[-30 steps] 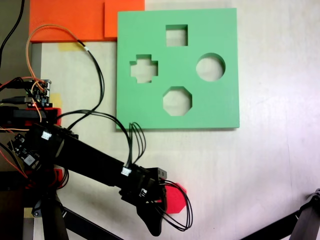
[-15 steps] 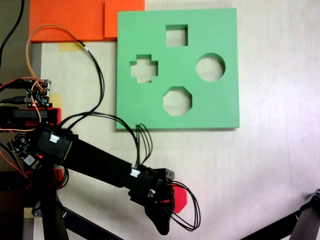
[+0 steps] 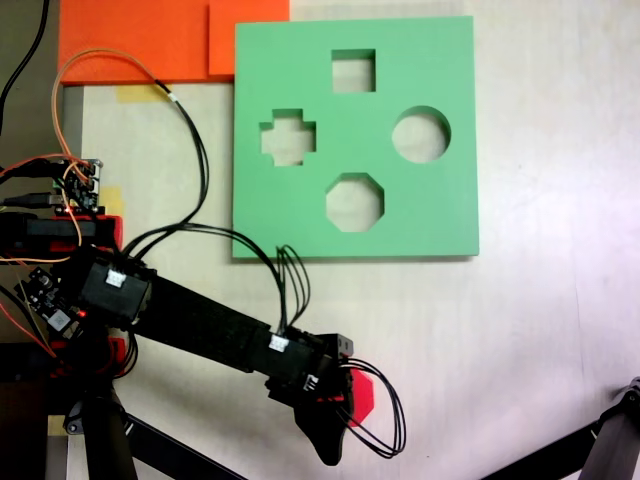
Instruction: Put the octagonal pillar block into the corresponding hole
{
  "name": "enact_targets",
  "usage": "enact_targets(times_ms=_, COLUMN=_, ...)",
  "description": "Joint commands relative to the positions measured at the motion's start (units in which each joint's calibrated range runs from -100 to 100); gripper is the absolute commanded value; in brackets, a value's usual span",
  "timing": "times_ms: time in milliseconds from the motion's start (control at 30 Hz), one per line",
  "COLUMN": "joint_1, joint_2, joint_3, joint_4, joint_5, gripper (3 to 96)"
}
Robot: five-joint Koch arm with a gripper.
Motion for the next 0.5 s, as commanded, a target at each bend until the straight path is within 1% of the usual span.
enact_targets(times_ms=33, joint_1=0.0, joint_2=-0.2, joint_3=2.1, joint_4=2.4, joint_5=0.0, gripper=87.4)
enact_targets(times_ms=500, joint_1=0.1, joint_2=1.1, joint_3=-0.9, joint_4=3.2, joint_5=0.0, gripper=87.4)
